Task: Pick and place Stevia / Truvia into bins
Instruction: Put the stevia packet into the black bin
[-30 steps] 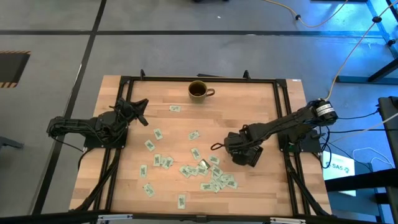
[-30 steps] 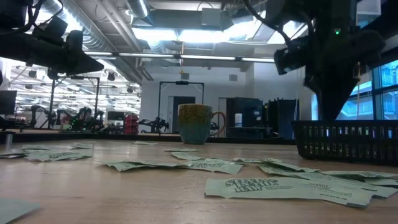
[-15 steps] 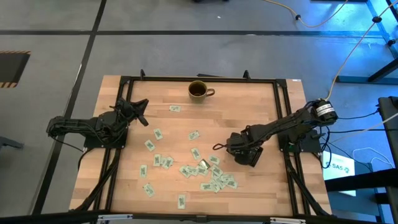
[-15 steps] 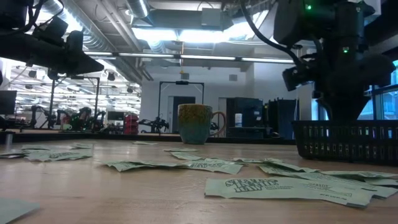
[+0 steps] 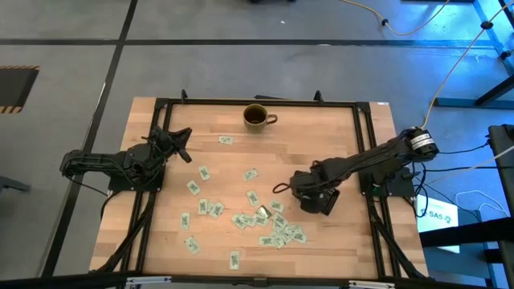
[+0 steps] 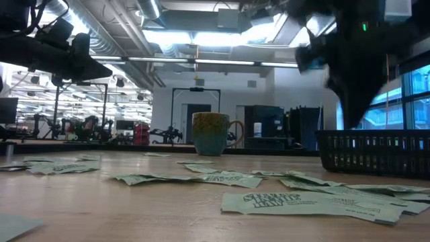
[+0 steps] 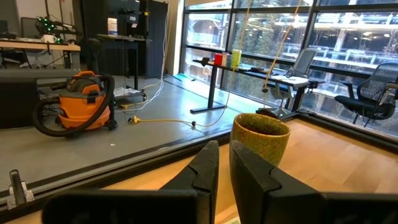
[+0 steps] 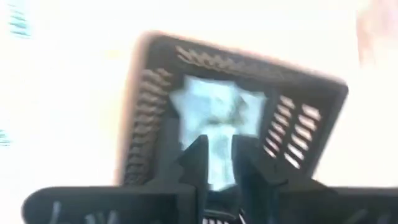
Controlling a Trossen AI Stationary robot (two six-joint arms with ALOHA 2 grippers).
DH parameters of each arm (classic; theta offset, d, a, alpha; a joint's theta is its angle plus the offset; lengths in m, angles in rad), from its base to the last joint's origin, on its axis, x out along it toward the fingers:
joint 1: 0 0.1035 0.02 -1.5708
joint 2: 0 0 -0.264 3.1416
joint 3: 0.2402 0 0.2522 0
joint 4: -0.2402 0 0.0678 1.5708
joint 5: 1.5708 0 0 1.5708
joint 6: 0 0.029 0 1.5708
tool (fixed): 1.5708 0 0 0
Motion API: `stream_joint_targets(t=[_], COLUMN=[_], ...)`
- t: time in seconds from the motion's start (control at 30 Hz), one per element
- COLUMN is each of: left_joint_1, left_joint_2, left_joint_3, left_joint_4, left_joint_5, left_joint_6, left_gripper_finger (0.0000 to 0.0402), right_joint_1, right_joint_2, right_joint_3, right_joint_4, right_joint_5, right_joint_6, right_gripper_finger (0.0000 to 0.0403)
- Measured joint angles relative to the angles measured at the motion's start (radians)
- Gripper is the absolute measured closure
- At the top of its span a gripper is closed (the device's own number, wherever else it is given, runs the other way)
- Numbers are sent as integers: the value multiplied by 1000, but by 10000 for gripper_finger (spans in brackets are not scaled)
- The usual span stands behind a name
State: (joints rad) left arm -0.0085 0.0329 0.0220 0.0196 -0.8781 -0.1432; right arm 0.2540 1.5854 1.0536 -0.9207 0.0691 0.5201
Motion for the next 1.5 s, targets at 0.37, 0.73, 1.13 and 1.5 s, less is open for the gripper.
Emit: stream_joint_targets(t=[0.37,0.73,1.13,1.5], left_joint_1=[0,0,0,0], left_joint_2=[0,0,7,50], left_joint_3=[0,0,0,0], left_joint_4=[0,0,0,1], left_joint_5=[4,4,6,9], left_joint_6=[0,0,0,0], left_gripper_finger=[368,368,368,368], right_joint_1=[41,35,35,40], right_joint_2=[0,25,254,410], right_joint_3=[127,179,303,300], right_joint_4=[232,274,136,145], right_joint_5=[-3,-11,-11,-20], right_joint_6=[-312,-365,-484,-506], right_gripper_finger=[332,332,332,332])
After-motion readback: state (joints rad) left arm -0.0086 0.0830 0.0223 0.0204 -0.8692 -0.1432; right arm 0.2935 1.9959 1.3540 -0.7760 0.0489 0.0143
